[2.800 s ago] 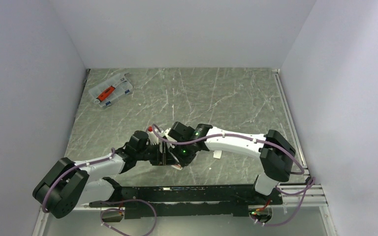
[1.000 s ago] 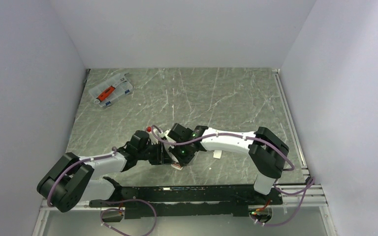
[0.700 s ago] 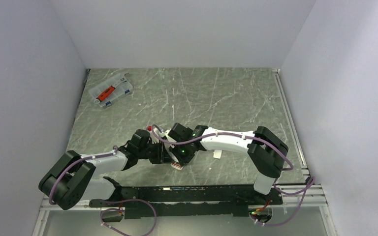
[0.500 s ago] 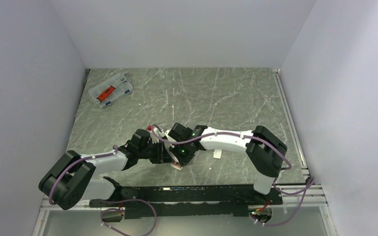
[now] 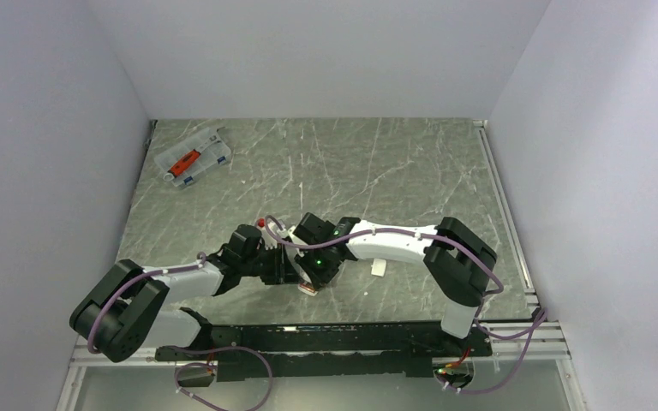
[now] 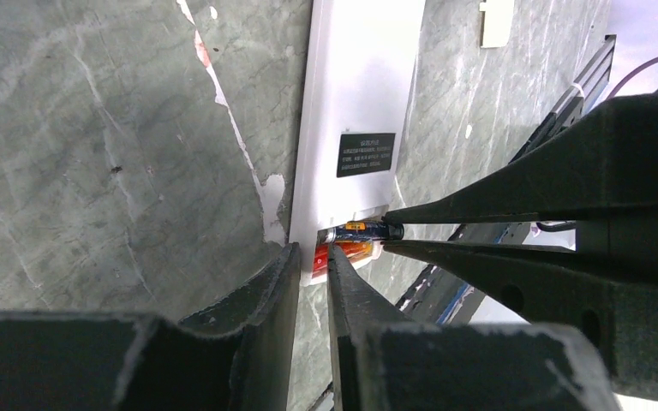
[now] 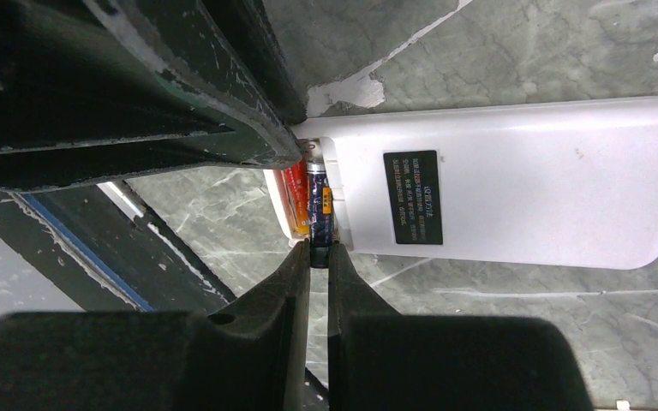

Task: Load the batteries into the remote control
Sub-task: Load the battery into the remote control.

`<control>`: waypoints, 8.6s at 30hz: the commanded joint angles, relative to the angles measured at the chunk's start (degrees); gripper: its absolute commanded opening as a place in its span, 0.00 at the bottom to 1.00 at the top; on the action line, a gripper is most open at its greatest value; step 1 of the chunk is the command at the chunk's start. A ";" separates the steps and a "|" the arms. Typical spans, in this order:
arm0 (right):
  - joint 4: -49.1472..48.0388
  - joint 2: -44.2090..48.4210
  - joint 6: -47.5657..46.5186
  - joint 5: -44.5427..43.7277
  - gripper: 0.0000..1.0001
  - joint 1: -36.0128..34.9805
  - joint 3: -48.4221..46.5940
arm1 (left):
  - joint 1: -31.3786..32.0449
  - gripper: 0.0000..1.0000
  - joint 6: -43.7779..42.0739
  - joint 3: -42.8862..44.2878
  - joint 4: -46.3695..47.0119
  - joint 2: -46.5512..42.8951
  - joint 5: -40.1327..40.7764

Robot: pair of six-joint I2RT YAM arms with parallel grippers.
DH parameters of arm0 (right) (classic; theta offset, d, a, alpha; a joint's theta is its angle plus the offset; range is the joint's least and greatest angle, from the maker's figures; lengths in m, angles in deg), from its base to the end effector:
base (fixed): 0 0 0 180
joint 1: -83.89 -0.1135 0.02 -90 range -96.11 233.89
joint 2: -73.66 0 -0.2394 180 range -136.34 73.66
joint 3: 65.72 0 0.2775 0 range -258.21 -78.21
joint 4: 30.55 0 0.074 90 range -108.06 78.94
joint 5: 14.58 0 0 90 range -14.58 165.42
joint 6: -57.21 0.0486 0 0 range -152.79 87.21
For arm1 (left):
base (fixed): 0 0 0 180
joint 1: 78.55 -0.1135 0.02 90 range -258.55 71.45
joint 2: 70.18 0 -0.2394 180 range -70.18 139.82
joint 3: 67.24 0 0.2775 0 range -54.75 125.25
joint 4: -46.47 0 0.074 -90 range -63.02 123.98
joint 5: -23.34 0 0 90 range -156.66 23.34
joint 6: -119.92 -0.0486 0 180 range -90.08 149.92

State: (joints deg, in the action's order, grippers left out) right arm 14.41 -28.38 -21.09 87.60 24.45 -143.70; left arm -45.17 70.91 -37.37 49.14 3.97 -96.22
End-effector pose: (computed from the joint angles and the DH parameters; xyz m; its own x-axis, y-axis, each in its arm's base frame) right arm 0.1777 0.3211 0.1210 -0.6433 -0.6997 -0.3107 -0.7656 0.5860 0.2655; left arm 0.1874 -0.1522 0.0728 -0.9345 -0.0675 -0.3495 0.2300 0.6347 -0.7377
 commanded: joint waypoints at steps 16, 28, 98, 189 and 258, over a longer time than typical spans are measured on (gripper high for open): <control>-3.42 -1.81 0.40 -3.11 0.00 1.08 -3.72 | -0.05 0.23 -1.79 2.40 2.65 1.37 -2.61; -6.29 -1.47 1.49 -4.62 0.00 1.08 -2.42 | -0.07 0.22 -1.96 2.79 2.43 1.36 -2.96; -6.00 -1.81 2.14 -24.43 0.37 -3.29 -2.12 | 0.01 0.33 -3.17 5.70 2.51 7.44 -5.86; -5.76 4.56 8.51 -10.55 0.20 5.39 4.16 | 0.00 0.47 12.82 3.25 -0.02 6.70 0.87; 3.52 -9.67 13.04 -15.09 0.06 -0.83 -5.78 | 0.09 0.19 11.35 6.22 7.52 18.25 -2.65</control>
State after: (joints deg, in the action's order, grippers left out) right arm 19.22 -33.80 -10.83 71.17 25.28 -150.50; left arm -45.65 85.12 -31.38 56.99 20.32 -101.97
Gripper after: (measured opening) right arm 0.061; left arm 0.192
